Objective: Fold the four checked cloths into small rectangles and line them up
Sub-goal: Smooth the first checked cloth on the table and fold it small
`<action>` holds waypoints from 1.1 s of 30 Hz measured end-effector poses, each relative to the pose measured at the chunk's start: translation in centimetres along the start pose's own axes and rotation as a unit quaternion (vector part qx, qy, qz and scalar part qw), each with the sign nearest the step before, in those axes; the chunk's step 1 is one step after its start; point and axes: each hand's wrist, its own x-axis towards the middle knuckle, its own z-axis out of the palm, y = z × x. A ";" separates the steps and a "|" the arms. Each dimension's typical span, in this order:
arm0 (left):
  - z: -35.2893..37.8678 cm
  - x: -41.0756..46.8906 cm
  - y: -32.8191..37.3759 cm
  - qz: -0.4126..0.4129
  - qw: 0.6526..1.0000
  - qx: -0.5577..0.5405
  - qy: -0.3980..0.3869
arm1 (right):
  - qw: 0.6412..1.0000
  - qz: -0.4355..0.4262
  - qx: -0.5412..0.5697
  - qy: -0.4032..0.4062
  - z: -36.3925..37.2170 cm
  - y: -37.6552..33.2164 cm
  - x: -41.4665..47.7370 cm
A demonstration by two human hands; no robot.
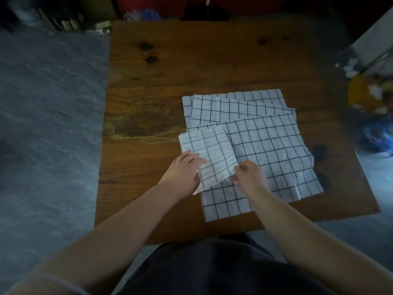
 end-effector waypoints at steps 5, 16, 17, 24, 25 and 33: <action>-5.6 2.5 5.3 0.048 0.996 -0.038 0.065 | 0.983 -0.160 -0.090 -0.002 -5.7 -4.9 -0.2; -13.9 4.3 21.0 0.107 0.978 -0.099 0.148 | 0.918 -0.379 -0.117 -0.026 -20.5 -12.3 -3.5; -14.3 4.3 22.3 0.104 0.977 -0.094 0.161 | 0.913 -0.392 -0.112 -0.014 -21.8 -12.6 -3.6; -16.9 3.0 30.0 0.105 0.930 -0.184 0.300 | 0.899 -0.437 -0.033 0.006 -29.7 -14.2 -4.6; -17.3 2.8 31.1 0.108 0.921 -0.203 0.314 | 0.895 -0.446 -0.024 0.011 -30.8 -14.5 -4.7; -21.6 0.3 38.3 0.142 0.882 -0.209 0.397 | 0.848 -0.530 0.028 0.013 -37.6 -18.6 -7.2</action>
